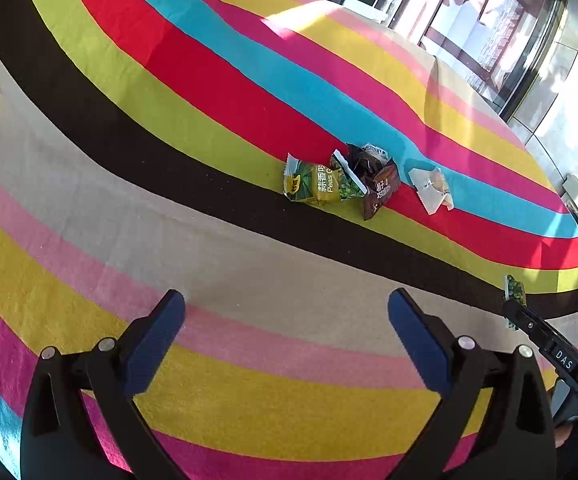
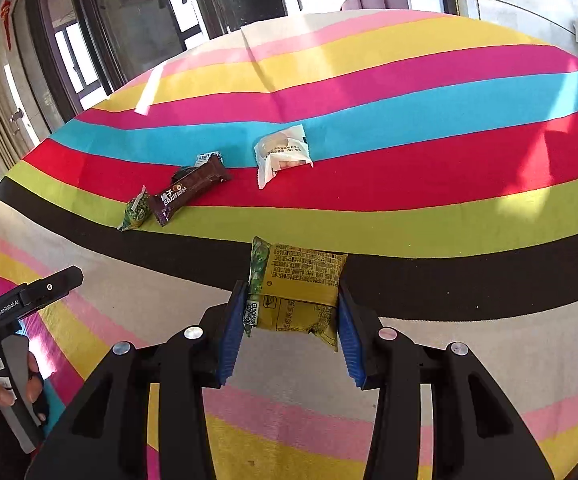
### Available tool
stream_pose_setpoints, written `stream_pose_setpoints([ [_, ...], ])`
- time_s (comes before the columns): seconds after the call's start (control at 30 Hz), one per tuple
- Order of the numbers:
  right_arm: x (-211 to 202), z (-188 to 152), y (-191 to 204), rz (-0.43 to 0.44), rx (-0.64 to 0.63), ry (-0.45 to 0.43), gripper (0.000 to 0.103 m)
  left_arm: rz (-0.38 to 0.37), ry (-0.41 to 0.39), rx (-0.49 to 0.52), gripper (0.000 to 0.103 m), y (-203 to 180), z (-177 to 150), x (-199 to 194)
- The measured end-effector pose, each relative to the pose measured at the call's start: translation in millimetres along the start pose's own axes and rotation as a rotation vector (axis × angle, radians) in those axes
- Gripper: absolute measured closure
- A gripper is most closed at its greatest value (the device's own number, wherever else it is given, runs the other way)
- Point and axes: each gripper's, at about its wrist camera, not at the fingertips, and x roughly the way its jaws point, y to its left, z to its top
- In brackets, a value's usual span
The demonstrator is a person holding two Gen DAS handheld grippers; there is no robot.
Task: Organize snacks
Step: 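Grasp the green pea packet with the left tool and lift it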
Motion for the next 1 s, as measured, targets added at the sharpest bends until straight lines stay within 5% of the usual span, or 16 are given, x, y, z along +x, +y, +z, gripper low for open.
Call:
stream_pose_setpoints([
  [0.23,5.2,3.2,-12.2,0.046,0.071,0.015,0.060,-0.064,0.083,-0.120,0.002,-10.4,32.6,27.6],
  [0.57,7.1,2.1,-18.4,0.083,0.103,0.024,0.060,0.109,0.117,-0.108,0.002,-38.0,84.5,84.9],
  [0.63,7.7,1.7,-18.0,0.084,0.100,0.027,0.060,0.152,0.129,-0.035,0.018,-45.9,82.8,85.3],
  [0.67,7.6,1.5,-18.1,0.084,0.102,0.027,0.060,0.145,0.126,0.002,0.059,-48.7,79.3,81.8],
  [0.7,7.5,1.4,-18.3,0.084,0.102,0.027,0.060,0.095,0.134,0.017,0.065,-48.9,74.3,77.2],
  [1.0,7.2,1.0,-17.6,0.085,0.102,0.025,0.060,0.066,-0.021,0.127,0.069,-51.4,-3.8,-10.9],
])
